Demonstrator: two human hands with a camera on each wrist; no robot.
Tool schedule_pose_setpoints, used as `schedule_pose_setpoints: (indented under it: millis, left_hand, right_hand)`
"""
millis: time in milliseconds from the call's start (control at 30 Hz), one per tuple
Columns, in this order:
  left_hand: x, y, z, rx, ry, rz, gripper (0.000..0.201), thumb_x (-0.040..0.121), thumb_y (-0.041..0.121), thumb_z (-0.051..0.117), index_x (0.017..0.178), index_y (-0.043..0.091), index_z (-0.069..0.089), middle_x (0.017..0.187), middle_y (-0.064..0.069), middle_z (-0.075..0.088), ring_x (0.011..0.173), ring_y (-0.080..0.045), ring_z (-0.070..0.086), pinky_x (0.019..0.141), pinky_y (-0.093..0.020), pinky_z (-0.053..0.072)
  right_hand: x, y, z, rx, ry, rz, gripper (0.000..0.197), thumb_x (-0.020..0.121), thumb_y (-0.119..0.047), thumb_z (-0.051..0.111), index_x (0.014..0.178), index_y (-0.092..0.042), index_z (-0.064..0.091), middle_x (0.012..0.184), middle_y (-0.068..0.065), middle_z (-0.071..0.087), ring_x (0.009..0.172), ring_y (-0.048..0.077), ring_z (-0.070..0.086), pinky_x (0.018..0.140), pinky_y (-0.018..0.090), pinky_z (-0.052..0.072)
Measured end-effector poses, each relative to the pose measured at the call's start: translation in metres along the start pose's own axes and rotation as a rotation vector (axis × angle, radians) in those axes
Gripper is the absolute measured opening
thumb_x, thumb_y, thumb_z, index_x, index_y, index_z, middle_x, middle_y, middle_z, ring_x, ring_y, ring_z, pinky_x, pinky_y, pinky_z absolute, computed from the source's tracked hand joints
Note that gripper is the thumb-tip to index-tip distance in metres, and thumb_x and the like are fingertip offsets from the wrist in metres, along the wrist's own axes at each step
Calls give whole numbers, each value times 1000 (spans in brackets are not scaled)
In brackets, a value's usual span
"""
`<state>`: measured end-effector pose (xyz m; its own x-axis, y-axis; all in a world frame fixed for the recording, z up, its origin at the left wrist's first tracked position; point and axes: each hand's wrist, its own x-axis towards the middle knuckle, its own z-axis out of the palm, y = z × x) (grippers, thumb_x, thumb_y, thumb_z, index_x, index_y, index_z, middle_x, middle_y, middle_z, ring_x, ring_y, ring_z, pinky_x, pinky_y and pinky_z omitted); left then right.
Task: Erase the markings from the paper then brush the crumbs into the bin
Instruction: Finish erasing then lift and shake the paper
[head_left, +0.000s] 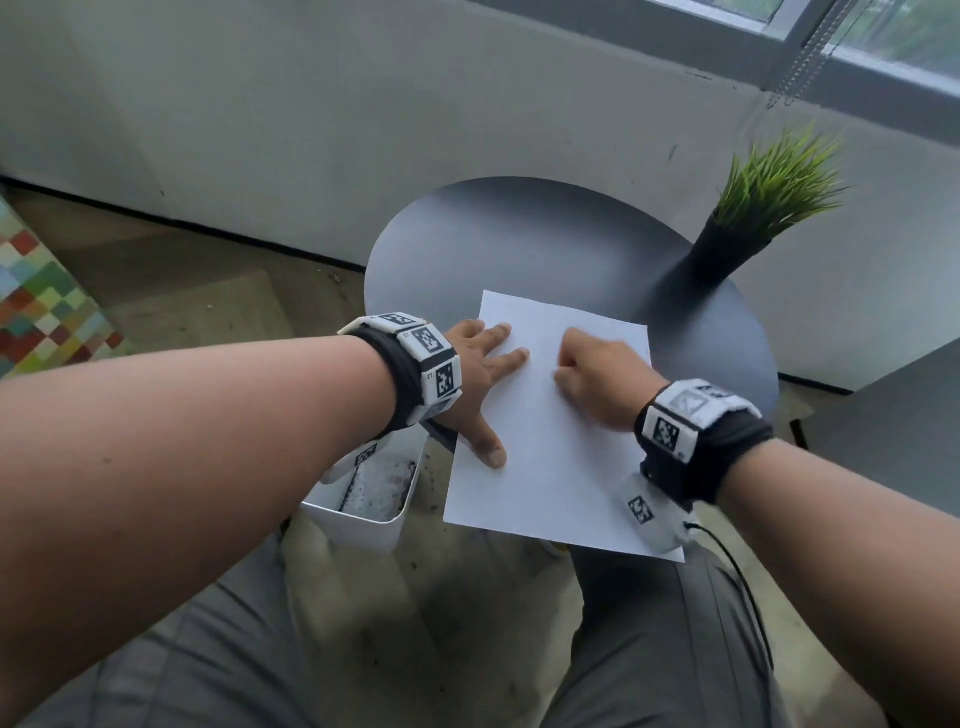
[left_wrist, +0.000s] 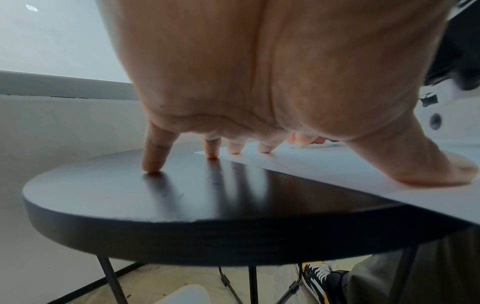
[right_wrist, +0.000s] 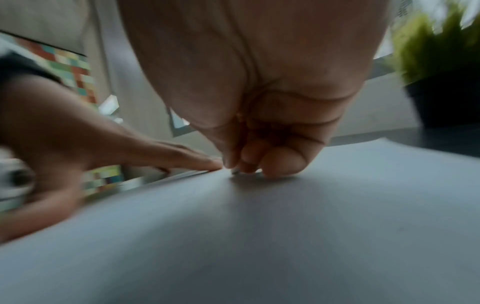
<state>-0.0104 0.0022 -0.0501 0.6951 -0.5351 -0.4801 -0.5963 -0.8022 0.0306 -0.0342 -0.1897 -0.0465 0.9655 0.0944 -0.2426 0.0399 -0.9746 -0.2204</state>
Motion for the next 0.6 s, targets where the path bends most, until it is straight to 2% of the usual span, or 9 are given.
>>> schedule_pose_setpoints:
  millis: [100, 133, 200, 267, 300, 367, 467, 533, 600]
  left_hand:
    - [0, -2, 1, 4, 3, 5, 132, 64, 84, 67, 159, 34, -9, 167, 0, -17, 154, -27, -11, 119, -58, 11]
    - [0, -1, 1, 9, 1, 6, 132, 64, 84, 67, 159, 34, -9, 167, 0, -17, 154, -27, -11, 118, -58, 12]
    - [0, 0, -1, 10, -7, 2, 131, 64, 84, 67, 158, 37, -10, 167, -1, -17, 153, -28, -11, 118, -59, 13]
    - [0, 1, -3, 9, -24, -1, 129, 64, 84, 68, 157, 41, -10, 167, -1, -17, 153, -29, -11, 117, -62, 13]
    - [0, 1, -3, 10, -28, -2, 128, 64, 83, 68, 157, 42, -10, 167, -1, -17, 153, -30, -11, 116, -63, 14]
    - [0, 2, -4, 15, -27, 1, 127, 65, 82, 69, 157, 43, -10, 167, -2, -17, 153, -30, -11, 116, -63, 14]
    - [1, 2, -3, 27, -23, 8, 128, 65, 83, 68, 157, 42, -10, 167, -2, -18, 153, -30, -11, 117, -62, 13]
    - [3, 0, 0, 4, -15, 12, 129, 63, 84, 68, 157, 43, -10, 167, -1, -18, 153, -29, -12, 117, -62, 12]
    - [3, -4, 2, -17, -9, 20, 129, 60, 87, 67, 156, 45, -8, 167, 0, -18, 153, -27, -13, 115, -65, 12]
  right_hand:
    - [-26, -23, 9, 1, -195, -382, 9, 92, -25, 55, 91, -22, 46, 80, -3, 56, 75, 21, 51, 69, 32, 42]
    - [-27, -19, 6, 1, -228, -397, 8, 91, -25, 57, 91, -21, 51, 77, -7, 56, 74, 18, 52, 70, 30, 42]
    - [-16, -1, -3, 34, -159, -226, 8, 90, -26, 58, 94, -19, 57, 79, -9, 59, 79, 17, 56, 70, 28, 42]
    - [-8, 12, -6, 45, -46, 4, 10, 91, -29, 54, 95, -19, 53, 88, 2, 63, 86, 26, 58, 72, 33, 47]
    - [-11, 10, -4, 16, -20, 30, 11, 92, -29, 51, 96, -18, 50, 92, 8, 63, 87, 30, 57, 74, 37, 49]
    - [-26, -7, 6, -41, -44, -120, 12, 93, -25, 49, 99, -15, 47, 95, 13, 63, 87, 33, 56, 76, 40, 48]
    - [-51, -27, 15, 3, -174, -400, 7, 92, -22, 52, 97, -17, 50, 84, 2, 62, 79, 26, 53, 73, 38, 47]
    - [-48, -14, 11, 42, -157, -345, 7, 90, -20, 56, 97, -19, 55, 77, -8, 56, 76, 20, 51, 72, 32, 44]
    - [-39, 14, 4, 87, -83, -127, 7, 90, -23, 56, 96, -21, 56, 80, -7, 59, 77, 19, 54, 68, 28, 41]
